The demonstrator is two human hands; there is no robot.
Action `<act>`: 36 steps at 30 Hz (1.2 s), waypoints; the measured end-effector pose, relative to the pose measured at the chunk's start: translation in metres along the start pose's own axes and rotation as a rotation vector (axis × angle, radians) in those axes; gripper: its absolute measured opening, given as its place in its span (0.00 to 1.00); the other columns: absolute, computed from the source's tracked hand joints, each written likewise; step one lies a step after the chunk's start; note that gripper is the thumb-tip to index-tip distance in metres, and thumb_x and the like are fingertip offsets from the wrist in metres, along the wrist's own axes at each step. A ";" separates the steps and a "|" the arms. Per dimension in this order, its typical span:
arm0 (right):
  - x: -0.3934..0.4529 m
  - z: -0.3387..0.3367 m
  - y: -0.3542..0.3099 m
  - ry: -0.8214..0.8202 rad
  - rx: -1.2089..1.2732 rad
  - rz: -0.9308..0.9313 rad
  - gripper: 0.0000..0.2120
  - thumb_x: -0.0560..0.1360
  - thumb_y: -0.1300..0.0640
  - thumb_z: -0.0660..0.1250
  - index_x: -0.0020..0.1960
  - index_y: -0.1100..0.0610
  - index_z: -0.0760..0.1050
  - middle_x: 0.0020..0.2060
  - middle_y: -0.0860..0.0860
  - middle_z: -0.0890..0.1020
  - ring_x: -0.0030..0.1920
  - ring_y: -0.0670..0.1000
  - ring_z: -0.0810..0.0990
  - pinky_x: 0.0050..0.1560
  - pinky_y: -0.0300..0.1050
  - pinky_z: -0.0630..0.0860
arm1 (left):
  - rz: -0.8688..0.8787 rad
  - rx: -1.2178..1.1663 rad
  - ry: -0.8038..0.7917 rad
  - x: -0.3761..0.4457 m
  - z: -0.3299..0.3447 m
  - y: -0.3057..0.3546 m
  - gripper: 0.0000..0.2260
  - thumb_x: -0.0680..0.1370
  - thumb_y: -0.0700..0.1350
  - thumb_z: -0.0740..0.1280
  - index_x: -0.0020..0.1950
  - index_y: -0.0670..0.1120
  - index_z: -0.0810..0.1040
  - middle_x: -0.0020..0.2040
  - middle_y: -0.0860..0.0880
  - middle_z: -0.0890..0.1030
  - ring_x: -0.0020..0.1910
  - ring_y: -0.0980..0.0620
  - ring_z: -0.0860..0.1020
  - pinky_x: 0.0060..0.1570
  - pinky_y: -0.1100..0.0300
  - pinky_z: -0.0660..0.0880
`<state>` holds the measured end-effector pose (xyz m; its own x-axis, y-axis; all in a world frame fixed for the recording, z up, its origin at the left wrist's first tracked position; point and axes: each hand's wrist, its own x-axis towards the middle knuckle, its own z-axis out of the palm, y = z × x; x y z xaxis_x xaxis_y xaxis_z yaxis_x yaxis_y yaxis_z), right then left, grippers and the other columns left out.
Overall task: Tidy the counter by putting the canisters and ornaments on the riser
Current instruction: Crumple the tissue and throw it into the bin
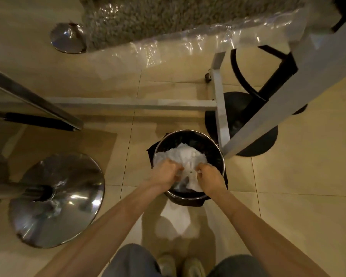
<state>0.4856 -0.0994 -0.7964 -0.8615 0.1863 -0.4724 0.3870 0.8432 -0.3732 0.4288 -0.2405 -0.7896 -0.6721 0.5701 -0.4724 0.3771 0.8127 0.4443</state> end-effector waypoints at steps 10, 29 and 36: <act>-0.038 -0.073 -0.030 -0.029 0.065 -0.031 0.17 0.75 0.62 0.59 0.63 0.58 0.69 0.57 0.60 0.78 0.54 0.60 0.78 0.54 0.55 0.77 | -0.042 0.051 -0.082 -0.047 -0.074 0.032 0.24 0.73 0.47 0.64 0.67 0.46 0.65 0.63 0.40 0.74 0.62 0.42 0.72 0.58 0.48 0.72; -0.263 -0.439 -0.227 0.063 0.022 -0.403 0.12 0.73 0.53 0.62 0.55 0.51 0.74 0.47 0.51 0.82 0.48 0.52 0.79 0.44 0.48 0.76 | 0.094 0.005 0.207 -0.294 -0.431 0.214 0.26 0.72 0.53 0.66 0.66 0.46 0.65 0.56 0.44 0.80 0.53 0.47 0.78 0.52 0.53 0.76; -0.329 -0.549 -0.280 0.145 -0.084 -0.577 0.10 0.74 0.49 0.61 0.51 0.51 0.76 0.44 0.50 0.82 0.45 0.51 0.79 0.45 0.52 0.78 | 0.200 0.023 0.296 -0.363 -0.530 0.268 0.13 0.73 0.54 0.64 0.53 0.48 0.78 0.48 0.49 0.83 0.46 0.54 0.79 0.49 0.55 0.77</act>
<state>0.4795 -0.1201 -0.0979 -0.9630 -0.2515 -0.0966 -0.1786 0.8644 -0.4700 0.4359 -0.2931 -0.0955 -0.7376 0.6616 -0.1350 0.5323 0.6927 0.4866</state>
